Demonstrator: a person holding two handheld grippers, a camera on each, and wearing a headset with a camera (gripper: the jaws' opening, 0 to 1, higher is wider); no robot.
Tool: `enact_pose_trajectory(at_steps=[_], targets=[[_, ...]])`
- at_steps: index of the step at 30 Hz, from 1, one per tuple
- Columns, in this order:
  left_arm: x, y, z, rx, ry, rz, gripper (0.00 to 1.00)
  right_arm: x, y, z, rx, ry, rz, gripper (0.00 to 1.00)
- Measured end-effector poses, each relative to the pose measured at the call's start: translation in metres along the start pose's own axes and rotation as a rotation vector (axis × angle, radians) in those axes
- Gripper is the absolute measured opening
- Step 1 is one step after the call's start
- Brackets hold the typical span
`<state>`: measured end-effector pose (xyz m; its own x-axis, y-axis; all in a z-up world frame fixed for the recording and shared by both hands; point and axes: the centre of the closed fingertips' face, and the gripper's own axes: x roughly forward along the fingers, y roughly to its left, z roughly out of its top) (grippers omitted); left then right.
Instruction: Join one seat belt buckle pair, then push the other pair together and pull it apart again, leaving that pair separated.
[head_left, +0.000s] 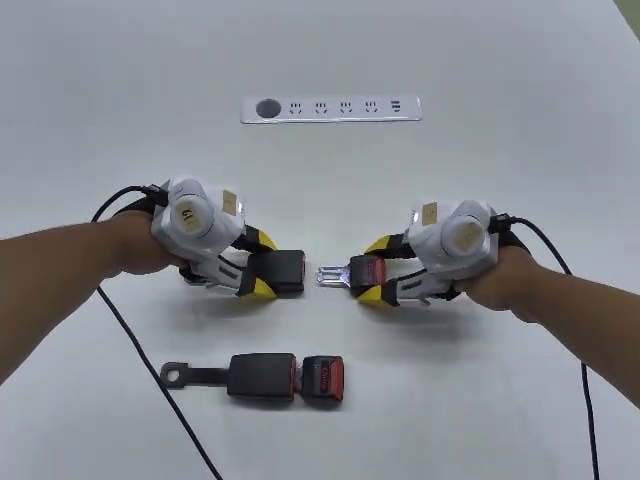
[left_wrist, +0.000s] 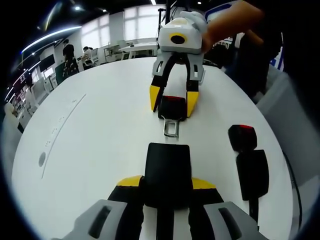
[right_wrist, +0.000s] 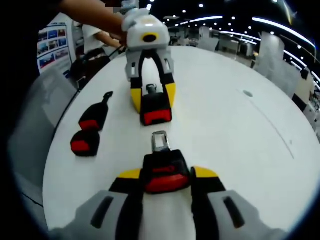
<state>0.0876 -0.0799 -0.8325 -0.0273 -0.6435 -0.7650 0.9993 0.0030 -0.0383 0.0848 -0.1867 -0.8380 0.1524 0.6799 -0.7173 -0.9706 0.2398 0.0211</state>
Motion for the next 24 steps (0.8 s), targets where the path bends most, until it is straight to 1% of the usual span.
enact_pose_trajectory(at_steps=[7, 10, 18, 24], targets=[[0.000, 0.000, 0.000, 0.001, 0.002, -0.002, 0.35, -0.010, -0.004, -0.010, 0.006, 0.004, -0.008, 0.37], [0.000, 0.000, 0.001, 0.000, 0.002, -0.001, 0.35, -0.014, -0.003, -0.014, 0.007, 0.005, -0.011, 0.37], [0.001, 0.001, 0.001, -0.002, 0.003, -0.002, 0.35, -0.031, 0.000, -0.024, 0.022, 0.012, -0.017, 0.37], [0.001, 0.001, 0.001, -0.003, 0.005, -0.002, 0.35, -0.045, -0.001, -0.031, 0.025, 0.020, -0.024, 0.37]])
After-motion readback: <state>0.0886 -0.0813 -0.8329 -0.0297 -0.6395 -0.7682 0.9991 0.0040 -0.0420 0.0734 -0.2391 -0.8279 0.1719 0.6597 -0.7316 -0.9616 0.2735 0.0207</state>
